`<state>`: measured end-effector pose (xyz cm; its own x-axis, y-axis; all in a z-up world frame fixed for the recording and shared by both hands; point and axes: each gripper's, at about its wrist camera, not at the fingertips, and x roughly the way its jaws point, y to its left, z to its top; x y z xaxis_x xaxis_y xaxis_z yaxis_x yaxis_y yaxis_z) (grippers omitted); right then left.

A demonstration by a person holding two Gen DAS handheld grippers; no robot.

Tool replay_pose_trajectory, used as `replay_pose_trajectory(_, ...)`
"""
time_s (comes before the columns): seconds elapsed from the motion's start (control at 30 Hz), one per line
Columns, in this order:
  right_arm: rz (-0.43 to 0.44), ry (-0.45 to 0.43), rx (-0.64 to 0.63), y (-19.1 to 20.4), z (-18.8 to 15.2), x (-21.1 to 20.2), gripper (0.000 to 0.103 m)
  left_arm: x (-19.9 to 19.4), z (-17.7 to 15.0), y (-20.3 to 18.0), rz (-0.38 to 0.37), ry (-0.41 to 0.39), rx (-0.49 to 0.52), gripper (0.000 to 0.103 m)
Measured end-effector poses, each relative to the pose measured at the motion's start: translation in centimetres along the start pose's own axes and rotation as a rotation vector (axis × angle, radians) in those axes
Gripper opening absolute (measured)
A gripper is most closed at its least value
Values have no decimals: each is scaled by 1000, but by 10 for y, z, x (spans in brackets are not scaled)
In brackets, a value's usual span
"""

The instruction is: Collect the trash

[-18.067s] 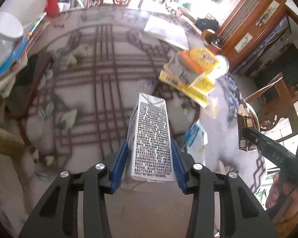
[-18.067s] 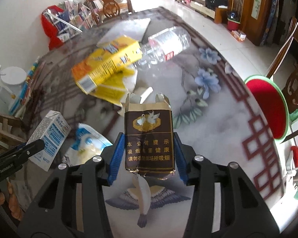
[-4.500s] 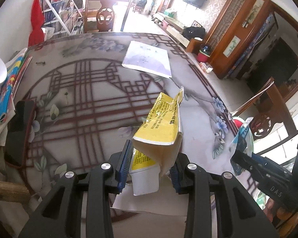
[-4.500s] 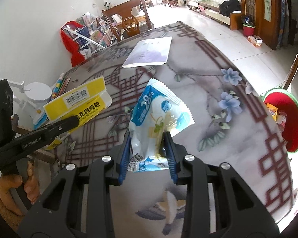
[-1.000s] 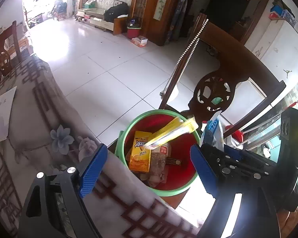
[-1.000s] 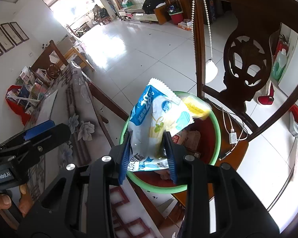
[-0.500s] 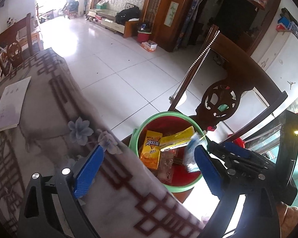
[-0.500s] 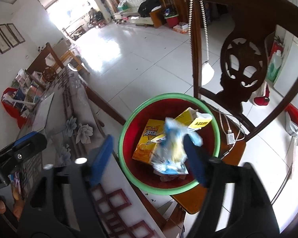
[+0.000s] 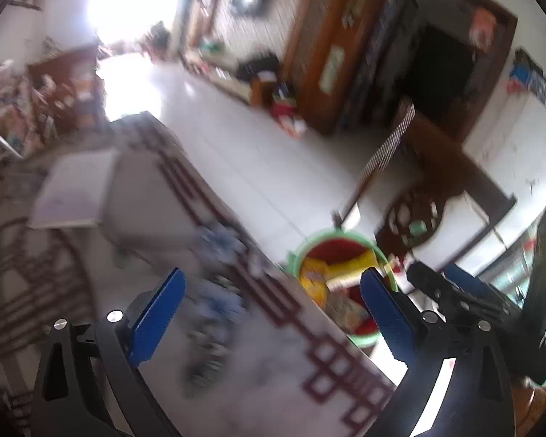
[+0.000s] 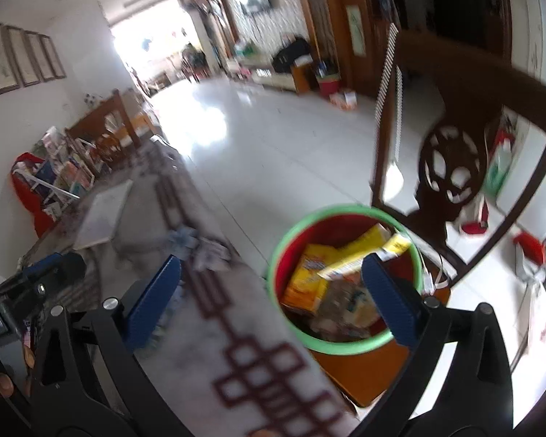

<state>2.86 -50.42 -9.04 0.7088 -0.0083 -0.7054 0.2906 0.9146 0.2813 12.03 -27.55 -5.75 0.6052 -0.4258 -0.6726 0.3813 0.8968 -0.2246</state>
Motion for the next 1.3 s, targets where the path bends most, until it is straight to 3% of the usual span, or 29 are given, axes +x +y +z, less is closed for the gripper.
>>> replay_pose_trajectory(0.1, -18, -113, -99, 49, -6, -21, 98, -40, -2, 27, 72, -141, -14, 95)
replay_pose_trajectory(0.23, -26, -290, -230, 114, -19, -52, 98, -86, -7, 62, 189, -226, 16, 95)
replay_pose_trajectory(0.4, 1, -377, -263, 175, -35, -79, 98, -141, -19, 101, 241, -306, 12, 95)
replay_pose_trajectory(0.53, 8, -409, -246, 212, -48, -92, 98, -167, -26, 124, 258, -322, 4, 95)
replay_pose_trajectory(0.77, -55, -410, -268, 244, -64, -97, 98, -183, -37, 147, 233, -306, 2, 95)
replay_pose_trajectory(1.03, -162, -402, -211, 242, -62, -98, 98, -197, -39, 164, 197, -350, -32, 95)
replay_pose_trajectory(1.3, -182, -423, -207, 236, -65, -107, 98, -194, -40, 148, 244, -354, 34, 95)
